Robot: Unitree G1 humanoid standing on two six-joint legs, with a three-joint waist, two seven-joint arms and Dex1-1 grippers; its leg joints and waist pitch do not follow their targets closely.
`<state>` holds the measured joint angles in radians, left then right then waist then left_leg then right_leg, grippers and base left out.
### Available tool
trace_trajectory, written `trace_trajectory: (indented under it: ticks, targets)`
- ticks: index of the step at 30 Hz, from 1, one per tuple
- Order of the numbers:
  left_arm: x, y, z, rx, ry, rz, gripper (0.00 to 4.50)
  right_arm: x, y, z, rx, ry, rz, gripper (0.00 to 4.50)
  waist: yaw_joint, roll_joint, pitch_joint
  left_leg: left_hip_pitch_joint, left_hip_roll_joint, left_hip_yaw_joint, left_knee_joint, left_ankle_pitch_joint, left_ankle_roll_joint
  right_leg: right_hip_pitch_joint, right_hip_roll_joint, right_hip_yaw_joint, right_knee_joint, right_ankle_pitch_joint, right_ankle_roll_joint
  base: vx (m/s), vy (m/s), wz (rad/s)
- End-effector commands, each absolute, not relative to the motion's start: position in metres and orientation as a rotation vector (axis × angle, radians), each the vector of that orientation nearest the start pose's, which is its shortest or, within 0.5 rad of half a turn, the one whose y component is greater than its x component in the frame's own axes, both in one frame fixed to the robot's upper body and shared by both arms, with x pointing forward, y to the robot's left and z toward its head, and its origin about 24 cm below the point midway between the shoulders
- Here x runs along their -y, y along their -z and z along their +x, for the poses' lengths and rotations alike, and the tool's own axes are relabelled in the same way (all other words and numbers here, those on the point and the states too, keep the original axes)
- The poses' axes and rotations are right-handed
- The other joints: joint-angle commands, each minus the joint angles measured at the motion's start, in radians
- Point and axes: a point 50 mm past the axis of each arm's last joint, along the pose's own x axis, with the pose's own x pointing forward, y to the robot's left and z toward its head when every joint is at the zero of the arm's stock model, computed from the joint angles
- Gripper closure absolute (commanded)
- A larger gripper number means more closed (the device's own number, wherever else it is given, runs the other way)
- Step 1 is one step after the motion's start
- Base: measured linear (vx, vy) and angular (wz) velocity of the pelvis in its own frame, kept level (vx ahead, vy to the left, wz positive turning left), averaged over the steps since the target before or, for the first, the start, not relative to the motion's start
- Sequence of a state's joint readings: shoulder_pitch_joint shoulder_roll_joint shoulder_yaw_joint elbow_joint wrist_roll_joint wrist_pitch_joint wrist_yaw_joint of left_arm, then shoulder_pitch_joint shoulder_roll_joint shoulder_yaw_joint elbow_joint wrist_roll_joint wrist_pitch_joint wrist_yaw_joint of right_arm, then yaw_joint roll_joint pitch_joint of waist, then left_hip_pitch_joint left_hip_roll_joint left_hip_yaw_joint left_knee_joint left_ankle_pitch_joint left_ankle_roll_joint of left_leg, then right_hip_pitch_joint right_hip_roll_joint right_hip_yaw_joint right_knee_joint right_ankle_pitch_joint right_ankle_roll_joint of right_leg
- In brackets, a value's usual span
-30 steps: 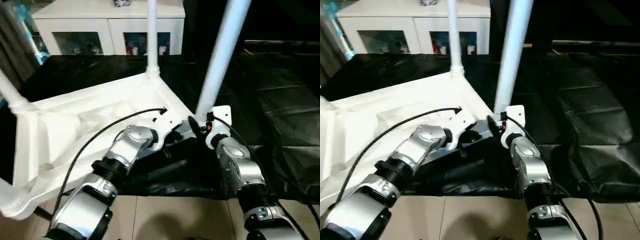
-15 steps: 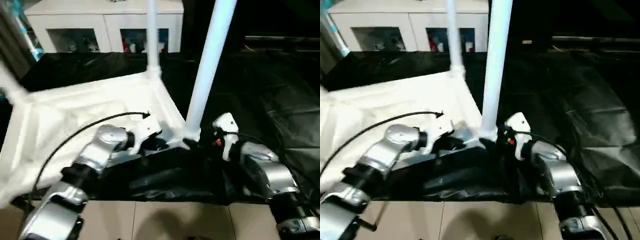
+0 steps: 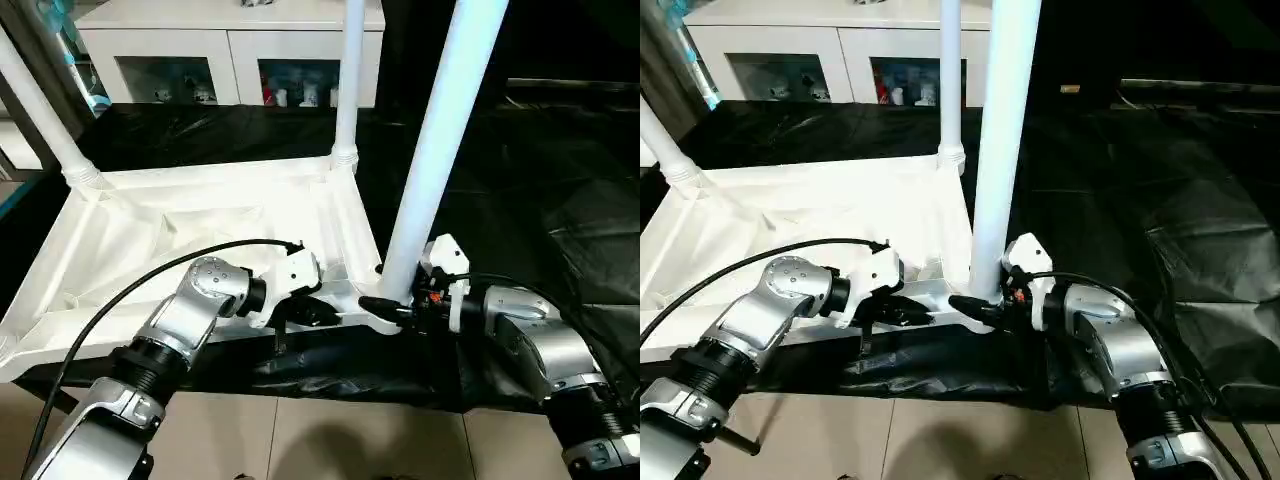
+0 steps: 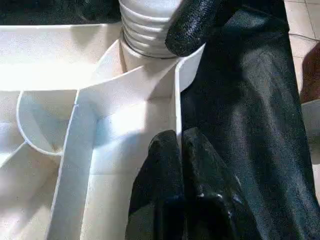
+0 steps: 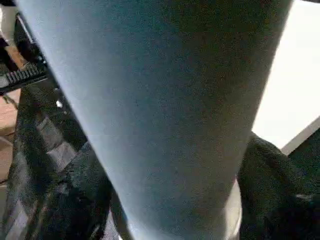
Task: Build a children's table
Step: Rotate leg to tighten
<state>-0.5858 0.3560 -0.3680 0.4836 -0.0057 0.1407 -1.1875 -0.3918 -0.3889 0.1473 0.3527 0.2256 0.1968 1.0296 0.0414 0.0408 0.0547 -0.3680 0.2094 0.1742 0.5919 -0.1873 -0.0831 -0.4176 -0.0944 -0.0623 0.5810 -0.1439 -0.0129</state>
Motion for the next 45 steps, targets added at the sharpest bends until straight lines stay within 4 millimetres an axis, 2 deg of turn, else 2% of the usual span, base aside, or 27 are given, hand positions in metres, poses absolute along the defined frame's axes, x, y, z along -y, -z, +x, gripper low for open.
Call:
trace_trajectory:
  ticks: [1, 2, 6, 9, 11, 12, 13, 17, 18, 19, 20, 21, 22, 23, 24, 25, 27, 29, 30, 31, 32, 33, 34, 35, 36, 40, 45]
  targets:
    - [-0.105, -0.062, 0.307, -0.387, 1.440, 0.445, 4.50, 0.151, -0.056, 0.295, -0.289, -1.123, -0.111, 1.50, 0.002, -0.018, -0.078, 0.003, 0.009, 0.009, -0.062, -0.135, 0.093, 0.064, -0.033, 0.028, -0.046, -0.193, -0.232, 0.000, 0.000, 0.00]
    - [-0.105, -0.062, 0.307, -0.389, 1.439, 0.446, 4.50, 0.151, -0.055, 0.294, -0.293, -1.125, -0.111, 1.66, 0.002, -0.016, -0.078, 0.004, 0.009, 0.009, -0.061, -0.133, 0.094, 0.064, -0.032, 0.028, -0.046, -0.190, -0.234, 0.000, 0.000, 0.00]
    - [-0.106, -0.061, 0.309, -0.392, 1.415, 0.453, 4.50, 0.152, -0.051, 0.293, -0.305, -1.106, -0.097, 1.76, 0.002, -0.016, -0.079, 0.003, 0.008, 0.008, -0.061, -0.132, 0.094, 0.064, -0.032, 0.027, -0.046, -0.195, -0.233, 0.000, 0.000, 0.00]
    - [-0.104, -0.059, 0.323, -0.406, 1.257, 0.453, 4.50, 0.152, -0.043, 0.300, -0.320, -0.954, -0.063, 1.77, 0.001, -0.017, -0.077, 0.005, 0.008, 0.009, -0.061, -0.136, 0.087, 0.062, -0.031, 0.028, -0.049, -0.207, -0.230, 0.000, 0.000, 0.00]
    - [-0.100, -0.059, 0.337, -0.412, 1.108, 0.443, 4.50, 0.152, -0.034, 0.308, -0.333, -0.782, -0.029, 1.77, 0.000, -0.017, -0.072, 0.013, 0.005, 0.011, -0.064, -0.183, 0.058, 0.054, -0.030, 0.028, -0.062, -0.290, -0.210, 0.000, 0.000, 0.00]
    - [-0.099, -0.059, 0.340, -0.416, 1.063, 0.443, 4.50, 0.151, -0.032, 0.310, -0.338, -0.733, -0.019, 1.77, -0.003, -0.020, -0.072, 0.011, 0.003, 0.011, -0.063, -0.188, 0.050, 0.053, -0.030, 0.028, -0.062, -0.307, -0.202, 0.000, 0.000, 0.00]
    - [-0.094, -0.061, 0.352, -0.415, 0.925, 0.428, 4.50, 0.151, -0.024, 0.316, -0.362, -0.570, 0.003, 1.77, -0.004, -0.019, -0.072, 0.009, 0.000, 0.008, -0.065, -0.198, 0.033, 0.057, -0.031, 0.026, -0.066, -0.357, -0.177, 0.000, 0.000, 0.00]
    - [-0.086, -0.064, 0.358, -0.402, 0.870, 0.396, 4.50, 0.147, -0.018, 0.319, -0.387, -0.455, 0.026, 1.77, -0.004, -0.019, -0.071, 0.007, -0.002, 0.006, -0.067, -0.211, 0.031, 0.058, -0.032, 0.024, -0.073, -0.377, -0.159, 0.000, 0.000, 0.00]
    - [-0.078, -0.066, 0.360, -0.388, 0.859, 0.393, 4.50, 0.139, -0.014, 0.321, -0.398, -0.405, 0.043, 1.77, -0.007, -0.014, -0.072, 0.007, -0.003, 0.006, -0.067, -0.219, 0.033, 0.056, -0.030, 0.024, -0.074, -0.380, -0.157, 0.000, 0.000, 0.00]
    - [-0.071, -0.067, 0.361, -0.373, 0.864, 0.393, 4.50, 0.131, -0.013, 0.324, -0.399, -0.384, 0.059, 1.77, -0.011, -0.014, -0.072, 0.008, -0.007, 0.006, -0.067, -0.237, 0.028, 0.054, -0.029, 0.021, -0.079, -0.399, -0.151, 0.000, 0.000, 0.00]
    - [-0.071, -0.067, 0.361, -0.373, 0.864, 0.393, 4.50, 0.131, -0.013, 0.324, -0.399, -0.384, 0.059, 1.77, -0.011, -0.014, -0.073, 0.008, -0.007, 0.005, -0.066, -0.237, 0.028, 0.055, -0.030, 0.021, -0.079, -0.399, -0.150, 0.000, 0.000, 0.00]
    - [-0.065, -0.068, 0.360, -0.360, 0.892, 0.395, 4.50, 0.123, -0.015, 0.326, -0.380, -0.392, 0.086, 1.77, -0.010, -0.015, -0.072, 0.007, -0.005, 0.004, -0.068, -0.238, 0.031, 0.058, -0.030, 0.021, -0.079, -0.396, -0.150, 0.000, 0.000, 0.00]
    - [-0.057, -0.068, 0.358, -0.347, 0.925, 0.400, 4.50, 0.113, -0.020, 0.330, -0.351, -0.405, 0.128, 1.22, -0.010, -0.013, -0.072, 0.007, -0.005, 0.004, -0.068, -0.245, 0.037, 0.056, -0.033, 0.020, -0.081, -0.401, -0.151, 0.000, 0.000, 0.00]
    - [-0.055, -0.068, 0.358, -0.343, 0.937, 0.402, 4.50, 0.110, -0.022, 0.331, -0.342, -0.418, 0.131, 1.08, -0.012, -0.013, -0.073, 0.005, -0.005, 0.003, -0.068, -0.247, 0.040, 0.056, -0.032, 0.019, -0.082, -0.401, -0.150, 0.000, 0.000, 0.00]
    - [-0.054, -0.068, 0.357, -0.337, 0.950, 0.406, 4.50, 0.108, -0.024, 0.332, -0.334, -0.433, 0.128, 1.08, -0.013, -0.008, -0.072, 0.005, -0.005, 0.002, -0.070, -0.252, 0.039, 0.057, -0.030, 0.018, -0.082, -0.392, -0.149, 0.000, 0.000, 0.00]
    - [-0.053, -0.068, 0.356, -0.329, 0.975, 0.411, 4.50, 0.107, -0.027, 0.333, -0.323, -0.459, 0.124, 1.05, -0.012, -0.011, -0.073, 0.006, -0.004, 0.002, -0.069, -0.252, 0.041, 0.058, -0.029, 0.018, -0.079, -0.374, -0.155, 0.000, 0.000, 0.00]
    - [-0.056, -0.066, 0.353, -0.329, 1.014, 0.427, 4.50, 0.105, -0.033, 0.332, -0.304, -0.543, 0.106, 0.80, -0.014, -0.011, -0.074, -0.004, -0.003, -0.002, -0.072, -0.237, 0.049, 0.068, -0.031, 0.017, -0.071, -0.342, -0.162, 0.000, 0.000, 0.00]
    - [-0.061, -0.062, 0.350, -0.344, 1.039, 0.448, 4.50, 0.107, -0.039, 0.328, -0.295, -0.653, 0.087, 0.67, -0.015, -0.013, -0.075, -0.003, -0.002, -0.001, -0.070, -0.230, 0.060, 0.068, -0.030, 0.018, -0.070, -0.324, -0.167, 0.000, 0.000, 0.00]
    - [-0.061, -0.062, 0.350, -0.344, 1.039, 0.448, 4.50, 0.107, -0.039, 0.328, -0.295, -0.653, 0.087, 0.67, -0.014, -0.013, -0.075, -0.003, -0.002, -0.001, -0.068, -0.225, 0.062, 0.068, -0.030, 0.018, -0.069, -0.314, -0.171, 0.000, 0.000, 0.00]
    - [-0.063, -0.061, 0.350, -0.346, 1.049, 0.453, 4.50, 0.108, -0.040, 0.326, -0.292, -0.682, 0.071, 0.67, -0.015, -0.011, -0.076, -0.004, -0.002, 0.000, -0.067, -0.210, 0.066, 0.069, -0.032, 0.019, -0.067, -0.295, -0.181, 0.000, 0.000, 0.00]
    - [-0.069, -0.059, 0.345, -0.352, 1.101, 0.450, 4.50, 0.118, -0.043, 0.319, -0.289, -0.794, 0.003, 0.67, -0.015, -0.012, -0.077, -0.003, -0.001, 0.002, -0.066, -0.199, 0.068, 0.068, -0.032, 0.020, -0.066, -0.278, -0.191, 0.000, 0.000, 0.00]
    - [-0.072, -0.058, 0.341, -0.350, 1.152, 0.449, 4.50, 0.125, -0.044, 0.315, -0.293, -0.848, -0.025, 0.67, -0.010, -0.016, -0.078, -0.001, 0.001, 0.003, -0.063, -0.190, 0.079, 0.071, -0.031, 0.021, -0.065, -0.254, -0.200, 0.000, 0.000, 0.00]
    - [-0.074, -0.058, 0.339, -0.348, 1.186, 0.449, 4.50, 0.129, -0.045, 0.312, -0.296, -0.882, -0.041, 0.67, -0.007, -0.015, -0.078, -0.001, 0.001, 0.003, -0.062, -0.185, 0.087, 0.071, -0.032, 0.022, -0.063, -0.243, -0.205, 0.000, 0.000, 0.00]
    - [-0.077, -0.057, 0.335, -0.343, 1.229, 0.460, 4.50, 0.135, -0.047, 0.310, -0.298, -0.910, -0.061, 0.67, -0.007, -0.014, -0.079, -0.007, 0.002, 0.002, -0.062, -0.165, 0.101, 0.074, -0.033, 0.022, -0.057, -0.212, -0.214, 0.000, 0.000, 0.00]
    - [-0.079, -0.057, 0.333, -0.340, 1.258, 0.469, 4.50, 0.139, -0.048, 0.308, -0.299, -0.928, -0.074, 0.67, -0.008, -0.013, -0.081, -0.006, 0.004, 0.002, -0.061, -0.155, 0.108, 0.072, -0.033, 0.022, -0.054, -0.190, -0.224, 0.000, 0.000, 0.00]
    - [-0.088, -0.056, 0.324, -0.346, 1.341, 0.482, 4.50, 0.152, -0.054, 0.304, -0.300, -0.985, -0.105, 0.67, -0.005, -0.010, -0.080, 0.000, 0.008, 0.003, -0.060, -0.148, 0.111, 0.070, -0.032, 0.023, -0.047, -0.151, -0.253, 0.000, 0.000, 0.00]
    - [-0.102, -0.058, 0.308, -0.379, 1.482, 0.461, 4.50, 0.162, -0.061, 0.294, -0.319, -1.101, -0.131, 0.67, 0.001, -0.007, -0.077, 0.008, 0.014, 0.008, -0.064, -0.190, 0.097, 0.064, -0.030, 0.025, -0.049, -0.186, -0.260, 0.000, 0.000, 0.00]
